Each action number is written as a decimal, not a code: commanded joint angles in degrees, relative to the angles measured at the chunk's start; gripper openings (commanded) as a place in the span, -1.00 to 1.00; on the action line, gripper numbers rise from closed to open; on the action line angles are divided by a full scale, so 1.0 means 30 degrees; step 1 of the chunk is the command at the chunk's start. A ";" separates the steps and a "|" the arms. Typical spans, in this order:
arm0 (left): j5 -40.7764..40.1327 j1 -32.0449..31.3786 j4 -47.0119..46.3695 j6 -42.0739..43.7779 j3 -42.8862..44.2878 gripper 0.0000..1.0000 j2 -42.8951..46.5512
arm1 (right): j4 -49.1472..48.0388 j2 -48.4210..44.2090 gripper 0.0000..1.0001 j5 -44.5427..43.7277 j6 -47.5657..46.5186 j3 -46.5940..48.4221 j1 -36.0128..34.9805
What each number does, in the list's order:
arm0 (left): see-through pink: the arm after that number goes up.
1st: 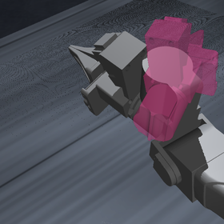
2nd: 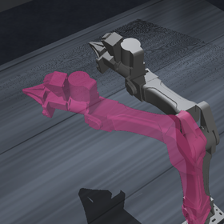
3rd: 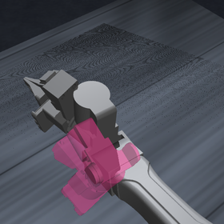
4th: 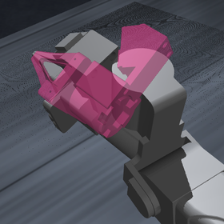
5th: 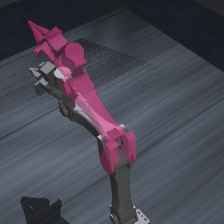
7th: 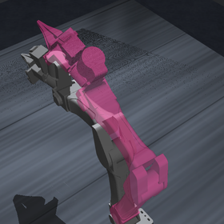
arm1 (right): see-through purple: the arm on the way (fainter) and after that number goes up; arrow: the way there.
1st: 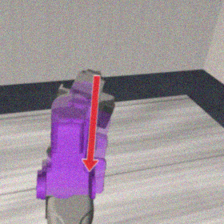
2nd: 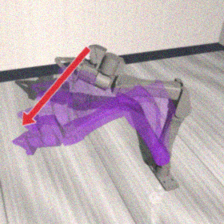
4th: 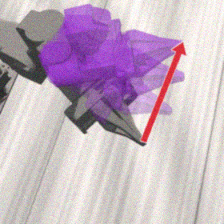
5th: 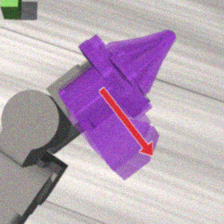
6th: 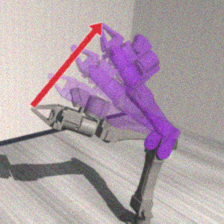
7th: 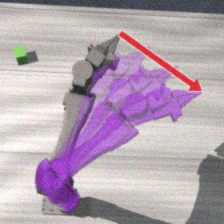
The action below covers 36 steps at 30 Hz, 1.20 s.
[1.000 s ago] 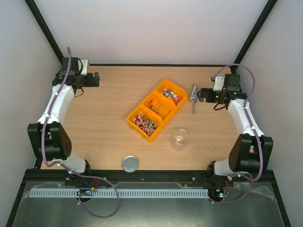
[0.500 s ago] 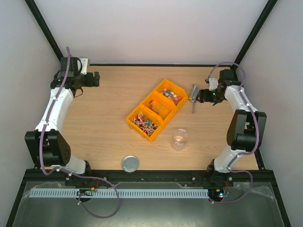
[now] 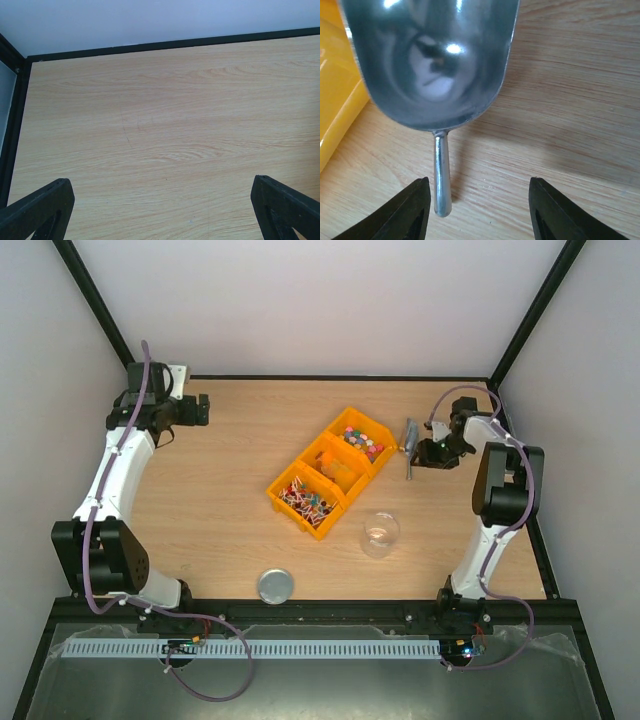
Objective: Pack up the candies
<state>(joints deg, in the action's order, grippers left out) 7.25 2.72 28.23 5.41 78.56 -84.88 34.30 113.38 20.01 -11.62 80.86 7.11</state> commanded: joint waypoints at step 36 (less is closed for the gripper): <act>-0.0902 -0.0290 0.0497 0.0786 0.1014 0.99 -0.0281 | 0.2715 0.3701 0.14 0.2156 -0.0791 0.8337 0.1668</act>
<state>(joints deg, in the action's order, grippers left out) 4.49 2.17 28.69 7.57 79.79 -85.06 33.74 117.10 26.28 -13.56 97.62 11.31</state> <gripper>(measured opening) 0.995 0.571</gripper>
